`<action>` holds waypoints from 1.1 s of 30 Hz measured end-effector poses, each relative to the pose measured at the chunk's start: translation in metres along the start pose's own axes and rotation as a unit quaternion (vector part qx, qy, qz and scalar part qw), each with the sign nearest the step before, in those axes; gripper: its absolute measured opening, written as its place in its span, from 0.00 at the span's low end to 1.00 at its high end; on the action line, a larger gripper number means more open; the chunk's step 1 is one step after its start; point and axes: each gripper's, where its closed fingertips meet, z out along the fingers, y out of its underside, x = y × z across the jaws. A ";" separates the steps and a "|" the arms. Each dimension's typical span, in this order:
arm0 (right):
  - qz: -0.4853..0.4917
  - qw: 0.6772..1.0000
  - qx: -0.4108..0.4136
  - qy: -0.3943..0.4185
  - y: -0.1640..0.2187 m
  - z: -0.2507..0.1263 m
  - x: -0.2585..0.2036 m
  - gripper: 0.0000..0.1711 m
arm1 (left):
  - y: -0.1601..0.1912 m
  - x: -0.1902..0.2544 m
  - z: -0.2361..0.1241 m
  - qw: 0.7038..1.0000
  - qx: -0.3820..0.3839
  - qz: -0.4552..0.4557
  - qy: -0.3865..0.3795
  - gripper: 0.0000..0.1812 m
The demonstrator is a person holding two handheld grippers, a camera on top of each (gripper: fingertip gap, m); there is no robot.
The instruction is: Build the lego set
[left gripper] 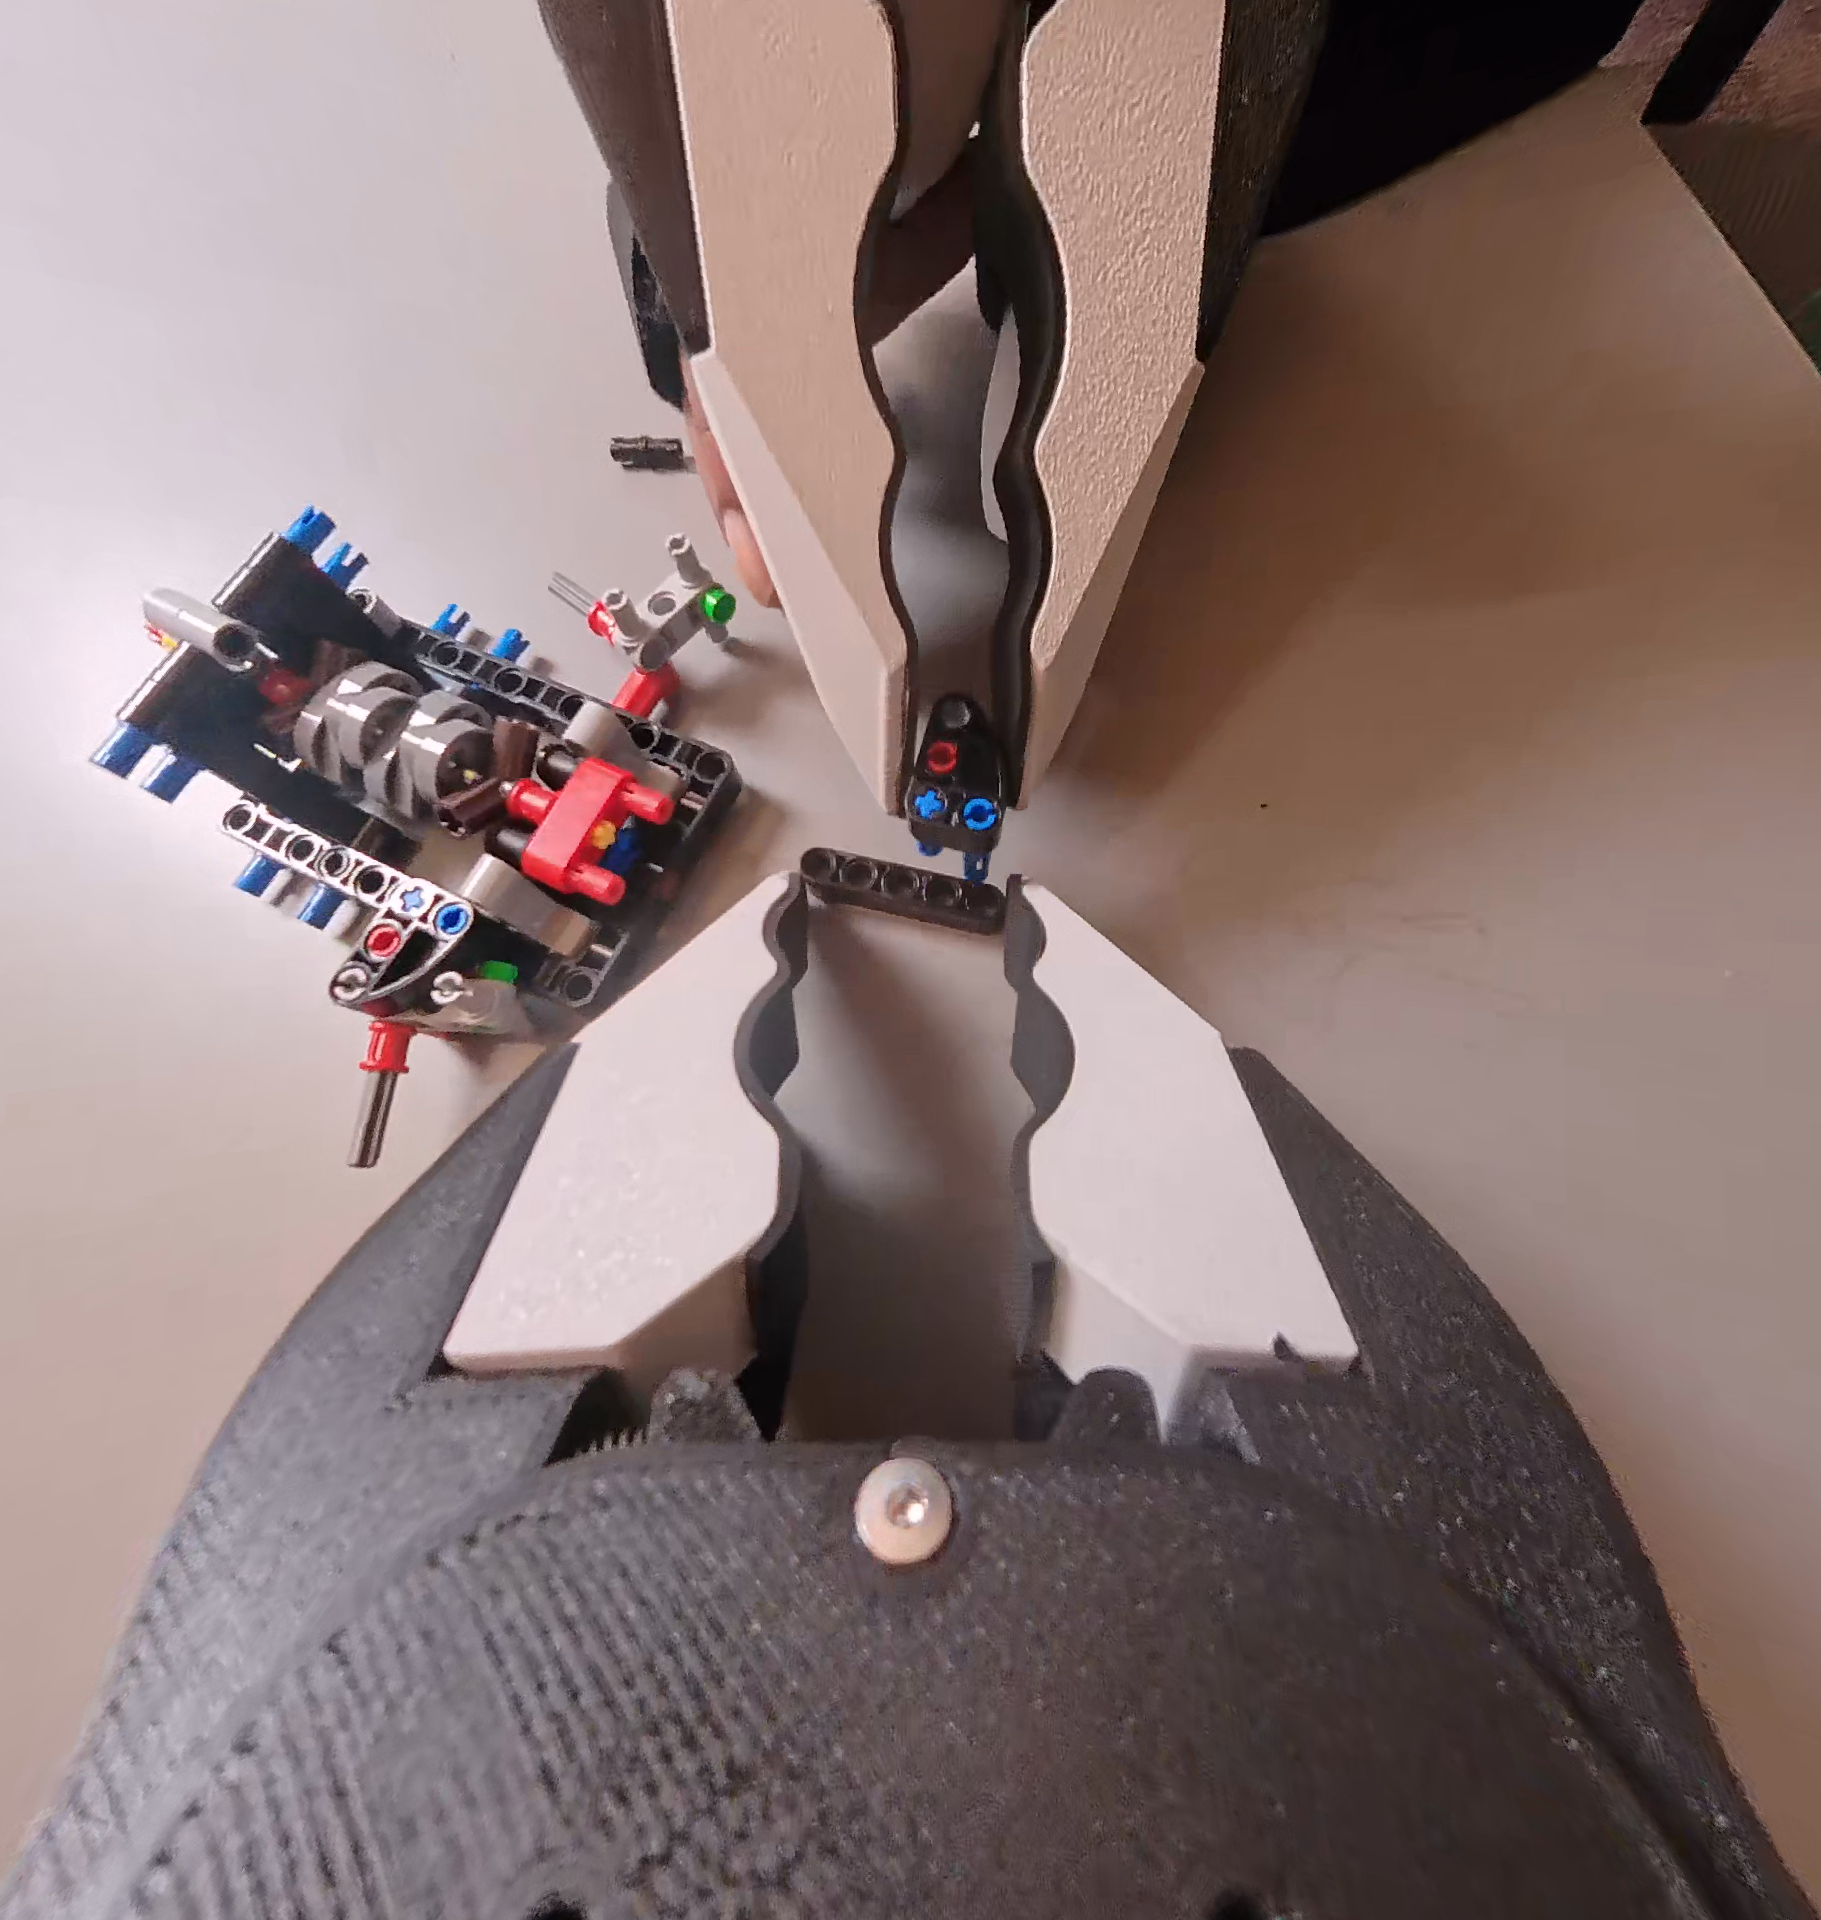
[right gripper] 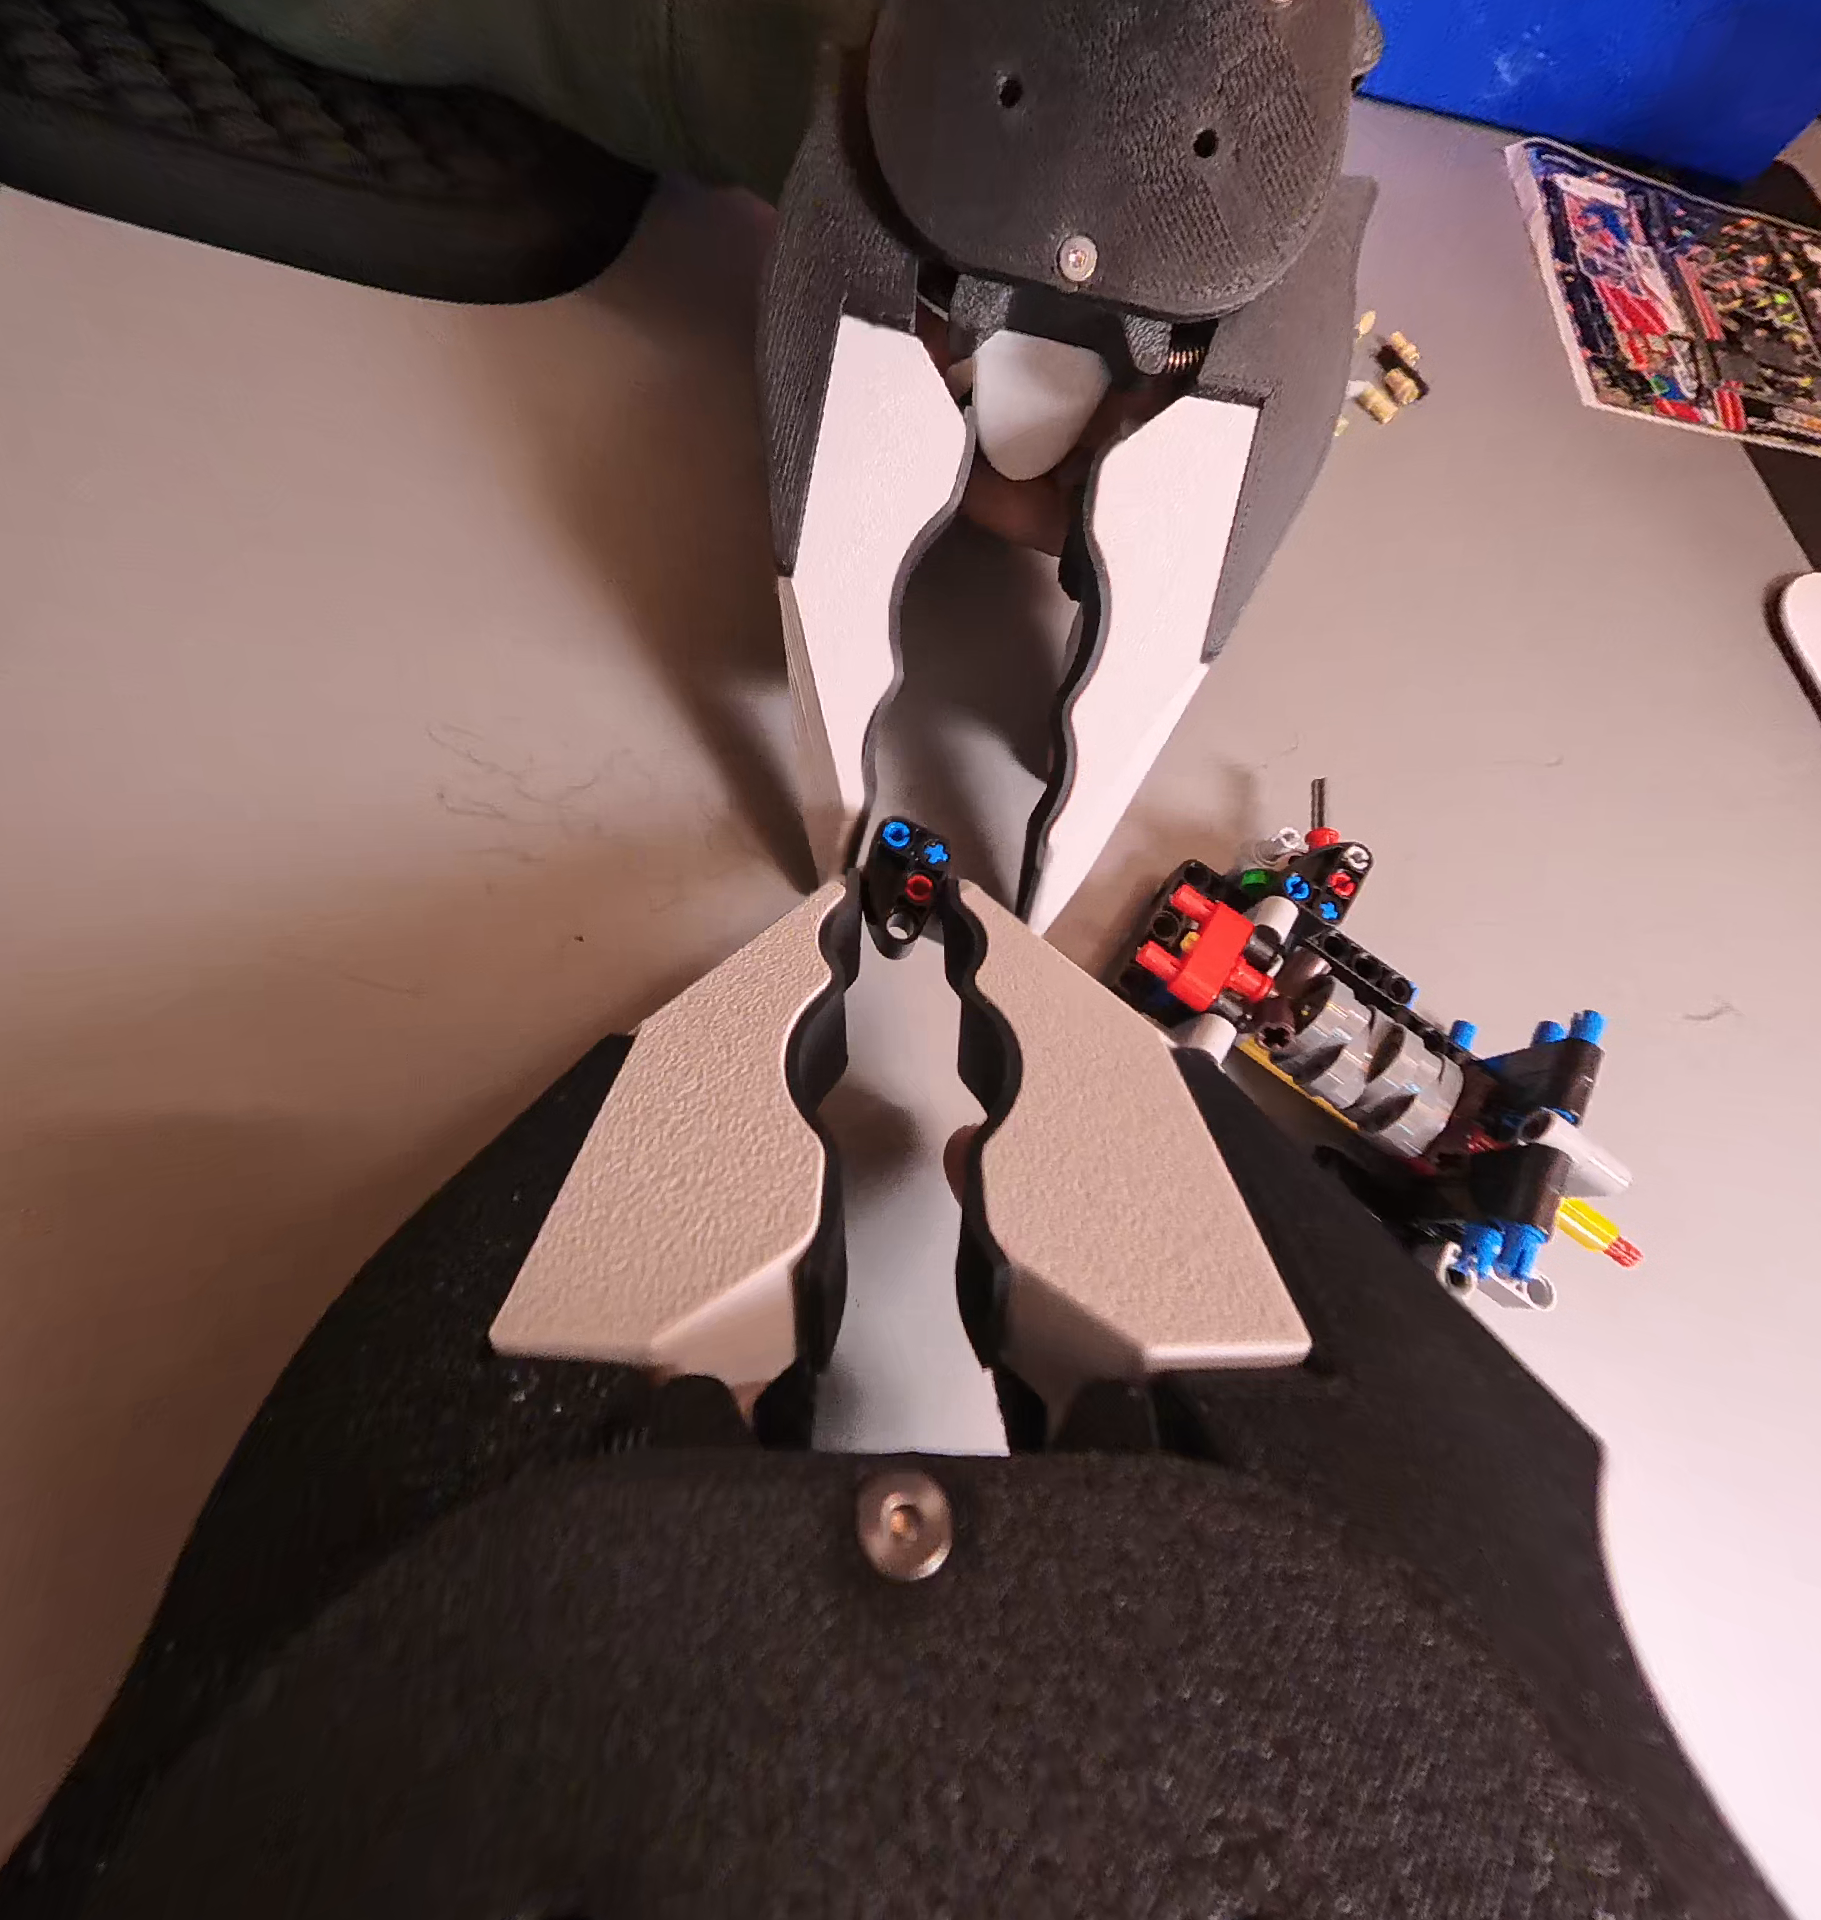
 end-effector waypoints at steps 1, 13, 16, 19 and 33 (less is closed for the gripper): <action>-0.001 1.000 0.001 -0.001 0.000 0.000 0.000 0.07 | -0.001 0.001 0.001 1.000 0.000 0.003 -0.002 0.20; 0.000 1.000 -0.005 0.006 0.001 0.004 -0.001 0.07 | -0.001 0.012 -0.009 1.000 0.000 0.008 -0.016 0.20; -0.002 1.000 -0.009 0.010 0.002 0.005 -0.001 0.07 | 0.000 0.011 -0.011 1.000 0.001 0.004 -0.029 0.16; -0.011 0.999 -0.033 0.020 0.009 0.006 -0.001 0.07 | -0.003 0.010 -0.015 0.999 0.008 0.004 -0.040 0.11; -0.013 0.999 -0.019 0.032 -0.003 -0.003 -0.001 0.07 | -0.013 0.009 -0.013 0.998 0.026 -0.026 -0.057 0.07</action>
